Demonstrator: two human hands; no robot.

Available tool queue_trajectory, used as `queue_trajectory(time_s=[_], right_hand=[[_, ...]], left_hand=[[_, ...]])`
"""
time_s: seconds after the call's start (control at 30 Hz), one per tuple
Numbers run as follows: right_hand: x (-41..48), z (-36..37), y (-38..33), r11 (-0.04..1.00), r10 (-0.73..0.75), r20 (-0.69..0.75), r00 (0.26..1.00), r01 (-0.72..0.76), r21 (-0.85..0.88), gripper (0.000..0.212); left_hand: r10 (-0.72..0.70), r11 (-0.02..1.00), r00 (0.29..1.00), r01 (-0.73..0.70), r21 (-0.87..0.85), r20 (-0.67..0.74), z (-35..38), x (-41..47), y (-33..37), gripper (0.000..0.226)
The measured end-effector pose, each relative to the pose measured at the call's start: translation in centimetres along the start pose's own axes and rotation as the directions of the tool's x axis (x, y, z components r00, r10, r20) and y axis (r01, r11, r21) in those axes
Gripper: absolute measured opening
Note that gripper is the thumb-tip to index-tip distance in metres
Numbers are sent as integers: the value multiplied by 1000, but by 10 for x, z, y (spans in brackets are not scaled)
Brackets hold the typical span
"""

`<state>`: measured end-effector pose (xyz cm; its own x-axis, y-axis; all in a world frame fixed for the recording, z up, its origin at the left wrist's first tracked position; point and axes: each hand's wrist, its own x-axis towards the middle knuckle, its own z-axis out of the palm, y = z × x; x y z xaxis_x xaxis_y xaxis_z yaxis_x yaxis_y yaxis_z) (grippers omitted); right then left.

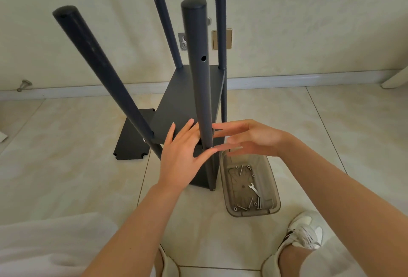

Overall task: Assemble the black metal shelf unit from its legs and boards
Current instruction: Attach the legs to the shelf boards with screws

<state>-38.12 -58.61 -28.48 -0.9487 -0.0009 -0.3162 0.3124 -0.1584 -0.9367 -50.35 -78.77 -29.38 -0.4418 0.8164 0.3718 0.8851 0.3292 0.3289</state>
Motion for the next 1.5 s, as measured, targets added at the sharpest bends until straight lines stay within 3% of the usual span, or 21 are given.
queue_trajectory(time_s=[0.1,0.2,0.37,0.5,0.73,0.87,1.1,1.33,1.5], right_hand=[[-6,-23,23,995,41,-44,998,-37,88,39],[-8,-38,60,982,186,-174,967,-180,51,32],[5,-36,133,896,371,-480,795,-442,-41,20],[29,-22,169,830,345,-578,739,-528,-179,18],[68,-24,203,608,227,-555,800,-562,-561,23],[82,-32,215,482,159,-528,834,-532,-696,41],[92,-33,223,253,65,-563,824,-560,-789,31],[93,-33,232,211,5,-593,805,-581,-786,26],[85,-32,236,304,-4,-582,813,-553,-776,22]], left_hand=[[9,1000,1000,-8,30,-24,1,-2,-2,55],[19,999,998,-16,44,-62,5,-3,-3,52],[17,999,992,-13,33,-128,13,-6,-4,49],[5,999,985,2,41,-170,19,-9,-4,52],[7,999,984,3,54,-176,23,-10,-6,56],[31,998,980,-19,61,-195,25,-12,-9,51],[64,996,967,-49,69,-246,31,-10,-8,47],[75,995,964,-57,78,-256,33,-8,-7,44],[68,997,966,-53,64,-251,33,-8,-6,47]])
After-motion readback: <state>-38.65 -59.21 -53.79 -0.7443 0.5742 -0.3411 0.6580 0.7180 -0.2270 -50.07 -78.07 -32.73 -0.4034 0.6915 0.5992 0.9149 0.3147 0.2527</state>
